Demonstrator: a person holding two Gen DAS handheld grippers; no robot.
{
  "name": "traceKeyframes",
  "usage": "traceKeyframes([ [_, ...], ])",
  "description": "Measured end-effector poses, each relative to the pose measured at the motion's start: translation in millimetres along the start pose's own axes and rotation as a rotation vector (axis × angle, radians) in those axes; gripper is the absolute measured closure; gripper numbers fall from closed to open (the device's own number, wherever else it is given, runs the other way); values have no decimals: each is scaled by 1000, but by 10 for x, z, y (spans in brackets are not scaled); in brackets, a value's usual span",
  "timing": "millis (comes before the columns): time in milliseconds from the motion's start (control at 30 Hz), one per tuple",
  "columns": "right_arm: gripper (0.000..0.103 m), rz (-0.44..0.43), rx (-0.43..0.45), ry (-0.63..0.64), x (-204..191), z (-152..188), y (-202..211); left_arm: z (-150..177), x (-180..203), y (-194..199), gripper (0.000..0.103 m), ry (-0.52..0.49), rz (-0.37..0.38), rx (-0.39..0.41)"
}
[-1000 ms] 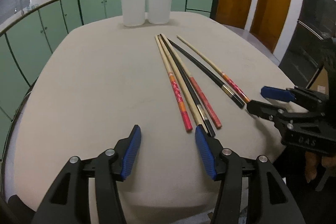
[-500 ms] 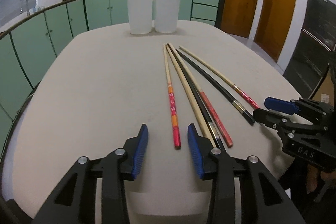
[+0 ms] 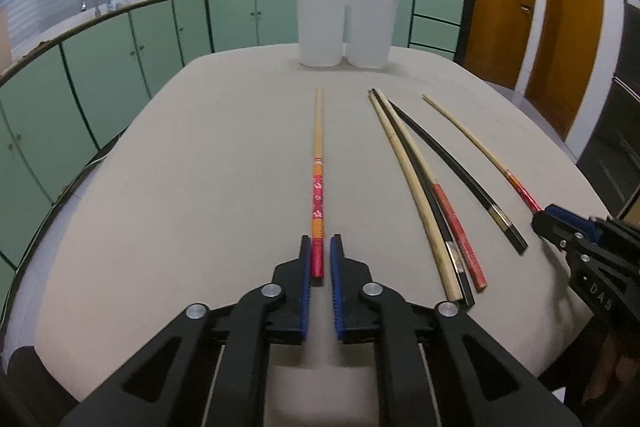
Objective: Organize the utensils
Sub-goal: 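Grasp a red chopstick with the left tool while the right grasps an orange-red chopstick, then carry both chopsticks to the white holder and drop them in, opening both tools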
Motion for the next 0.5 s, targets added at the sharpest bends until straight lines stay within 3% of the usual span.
traceKeyframes([
  [133,83,1,2,8,-1,15,-10,2,-15,-6,91,-4,26,8],
  [233,98,0,0,13,1,0,-13,-25,-37,-36,97,8,43,12],
  [333,98,-15,9,5,29,-75,86,-84,-57,6,97,43,73,-8],
  [500,98,-40,22,-34,131,-278,389,-273,-56,278,97,75,94,25],
])
Point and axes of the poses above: each gripper's, at about its wrist camera, not at the fingertips, and y roughly against the way its jaws point, x to its right, z to its underside, the point moved 3 cm from there along -y, roughly the way its jaws point, and after that the axes turned 8 degrees about z, right-handed, at the moved point
